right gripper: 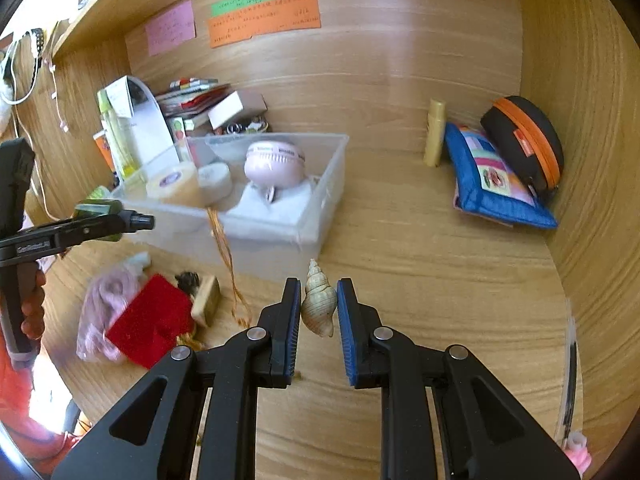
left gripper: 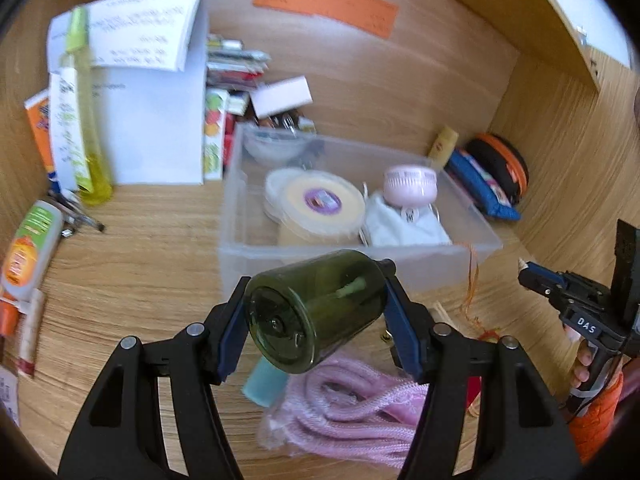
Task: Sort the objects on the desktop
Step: 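Place the green bottle in the clear box with the left gripper while the right carries the seashell there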
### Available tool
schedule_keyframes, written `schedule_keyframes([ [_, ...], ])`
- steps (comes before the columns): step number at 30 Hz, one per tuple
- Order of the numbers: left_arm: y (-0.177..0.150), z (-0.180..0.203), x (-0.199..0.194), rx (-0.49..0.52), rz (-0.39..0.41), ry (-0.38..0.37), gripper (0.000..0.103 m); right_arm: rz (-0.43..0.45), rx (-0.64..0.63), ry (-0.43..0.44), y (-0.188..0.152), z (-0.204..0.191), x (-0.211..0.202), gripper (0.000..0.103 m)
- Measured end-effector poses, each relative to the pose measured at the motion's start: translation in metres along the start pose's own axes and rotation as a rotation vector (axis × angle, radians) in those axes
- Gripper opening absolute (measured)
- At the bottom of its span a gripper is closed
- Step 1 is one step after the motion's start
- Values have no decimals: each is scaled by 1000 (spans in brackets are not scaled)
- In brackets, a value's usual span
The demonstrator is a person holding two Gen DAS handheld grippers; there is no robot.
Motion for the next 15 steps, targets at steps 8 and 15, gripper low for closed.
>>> schedule_keyframes([
  [8,24,-13,-20,3,78,18,63,53,14,38,25,-5,2,17],
  [15,49,-17,-16,18,110,26,63,96,-18,63,51,-20,3,17],
])
Point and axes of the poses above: each gripper's, at about its wrist camera, not at the fingertips, and x roughly the way its jaws point, z to its right, y to its top, the point moved 7 cm from there along x, roughly the way its jaws point
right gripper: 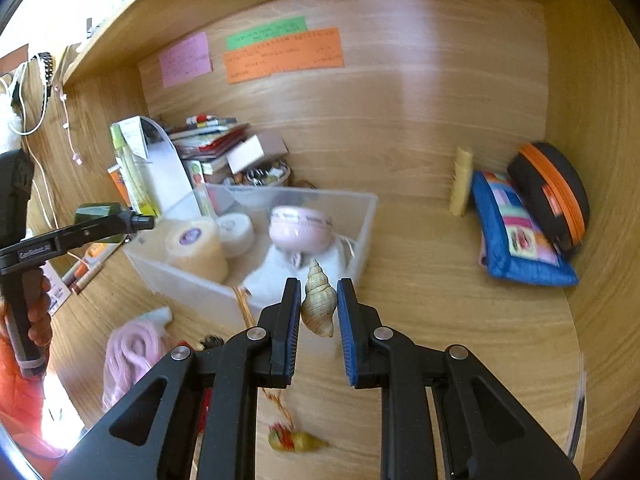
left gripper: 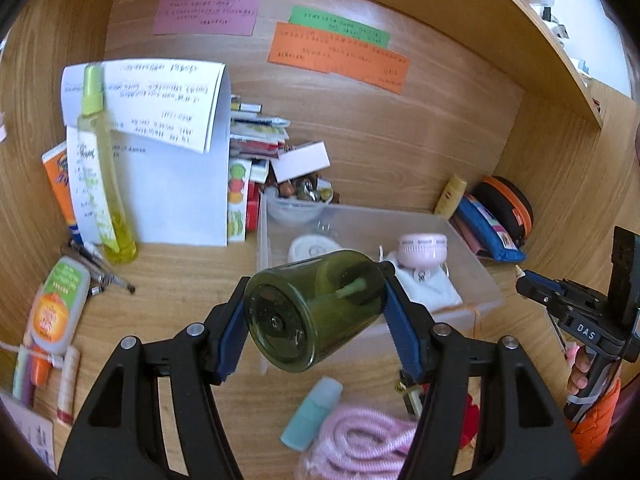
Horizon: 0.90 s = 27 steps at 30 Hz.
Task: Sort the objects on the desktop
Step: 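Place the green bottle in the clear box with the left gripper while the right carries the seashell there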
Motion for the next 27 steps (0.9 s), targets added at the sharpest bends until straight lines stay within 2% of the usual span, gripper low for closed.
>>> schedule_keyframes([
  [5,20,-1,14,14,11,0,63,15,-27,17,17,-11,10,17],
  [12,46,-2,50,31,-22,-2,63,-6,-27,37,25,-14,30,17],
  [19,48,-6,92,45,-96,11,63,-55,-19,39,18,-13,52,17],
  [27,43,0,110,78,-136,27,63,-121,-19,44,6,-16,76,17],
])
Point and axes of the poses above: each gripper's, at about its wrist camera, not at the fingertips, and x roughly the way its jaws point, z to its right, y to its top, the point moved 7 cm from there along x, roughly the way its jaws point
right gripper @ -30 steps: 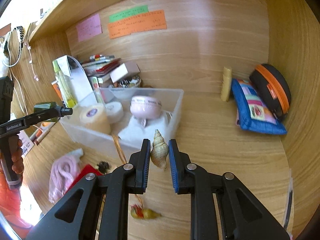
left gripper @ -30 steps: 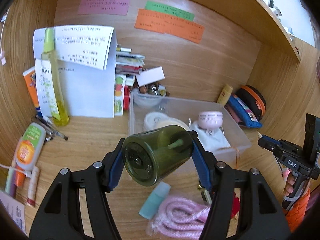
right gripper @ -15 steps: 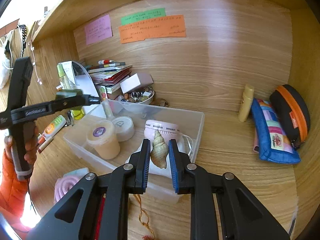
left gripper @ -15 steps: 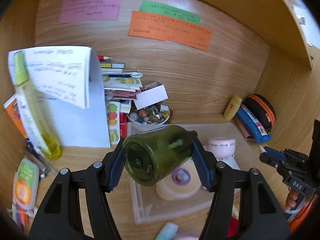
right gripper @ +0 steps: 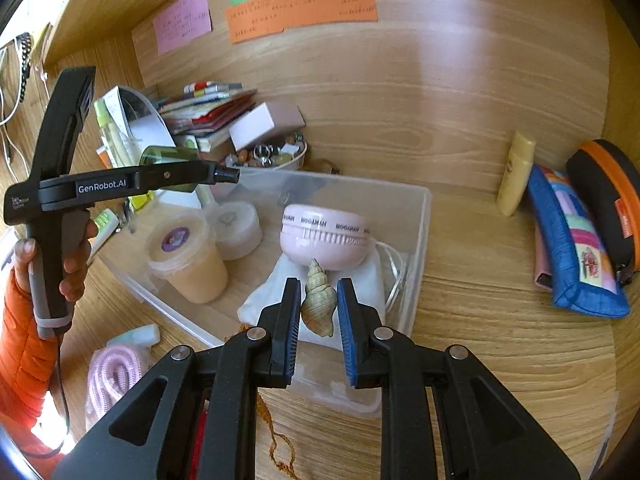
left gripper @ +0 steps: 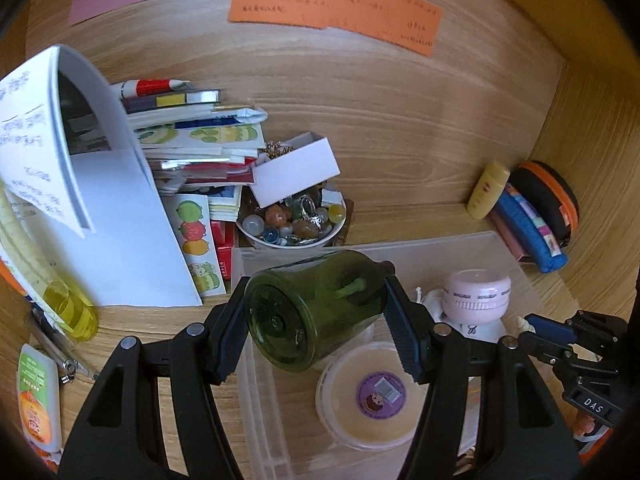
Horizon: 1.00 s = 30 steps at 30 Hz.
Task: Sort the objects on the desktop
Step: 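Place the green bottle in the clear box with the left gripper while the right carries the seashell there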
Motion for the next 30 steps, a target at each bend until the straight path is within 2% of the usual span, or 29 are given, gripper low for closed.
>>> schedule_keyframes([
  [11,-7,0,12,-5,-53,-17,63,-20,-14,-7,-1,-1,5,17],
  [16,-7,6,8,-2,-47,-21,63,-21,-15,-12,1,-2,3,18],
  [18,-6,9,6,9,-40,-17,63,-11,-11,-14,2,-1,0,22],
  [22,-3,11,-1,8,-30,-12,63,38,-8,-43,7,1,-14,47],
  [27,-2,16,-21,28,9,-3,63,94,-1,-75,11,3,-34,64],
  [29,-3,21,-31,43,30,3,68,114,4,-92,11,5,-43,70],
  [30,-3,23,-38,53,46,11,74,121,6,-99,11,6,-46,73],
])
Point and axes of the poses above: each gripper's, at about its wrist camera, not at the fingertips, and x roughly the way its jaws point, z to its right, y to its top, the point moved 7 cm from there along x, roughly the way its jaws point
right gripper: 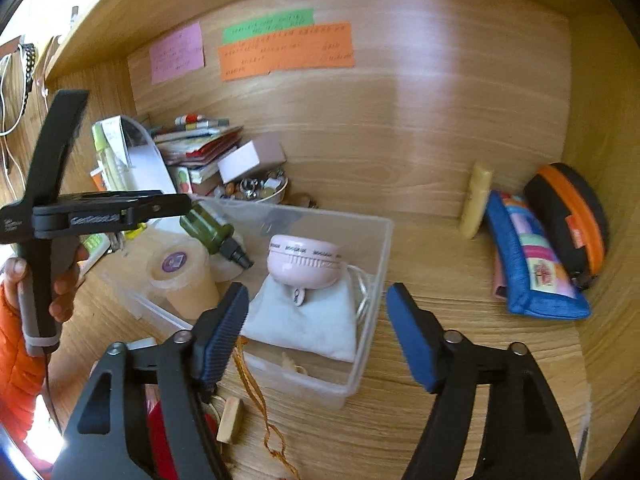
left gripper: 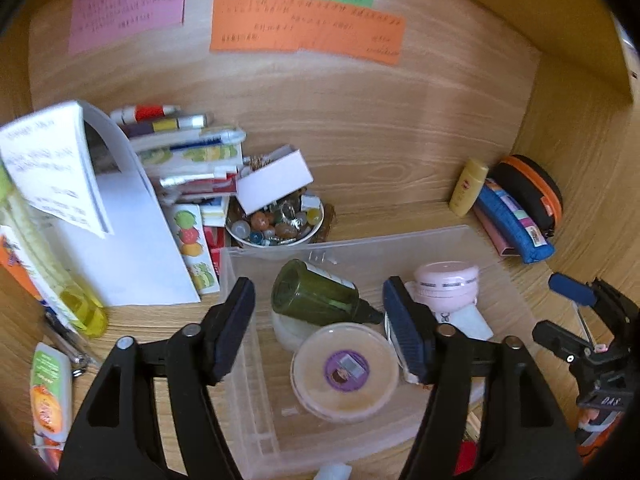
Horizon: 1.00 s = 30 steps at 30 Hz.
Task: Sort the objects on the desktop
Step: 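Place the green bottle in the clear box with the left gripper while the right carries the seashell there, then move the left gripper to the pink rope bag while the right moves to the gourd charm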
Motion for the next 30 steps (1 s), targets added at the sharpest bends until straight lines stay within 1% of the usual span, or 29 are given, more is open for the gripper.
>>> schedule_keyframes([
  [1,0,2,-5,6,14,8,77,10,4,-10,0,2,-4,78],
  [2,0,3,-12,14,32,15,81,21,11,-19,1,4,-8,80],
  [4,-2,7,-26,30,60,33,87,32,19,-23,0,5,-14,82],
  [5,-4,8,-32,36,71,43,93,36,23,-27,-2,7,-18,83],
  [6,-6,9,-39,40,84,53,96,37,25,-31,-3,8,-20,84],
  [8,-11,10,-50,48,100,66,96,34,32,-37,-7,10,-25,84],
  [11,-22,11,-62,45,99,83,99,25,41,-36,-15,12,-32,85],
  [14,-39,10,-65,28,71,86,100,16,47,-33,-26,13,-37,85],
  [16,-53,10,-62,20,35,88,100,6,52,-26,-33,13,-38,85],
  [19,-81,13,-53,-1,-41,75,100,-11,49,-29,-45,13,-41,85],
  [25,-129,26,-30,-2,-188,69,100,-50,48,-22,-70,12,-42,85],
  [28,-143,31,-30,-9,-213,65,100,-71,51,-7,-82,11,-43,85],
  [30,-150,33,-34,-7,-208,65,100,-79,49,-2,-88,10,-44,85],
])
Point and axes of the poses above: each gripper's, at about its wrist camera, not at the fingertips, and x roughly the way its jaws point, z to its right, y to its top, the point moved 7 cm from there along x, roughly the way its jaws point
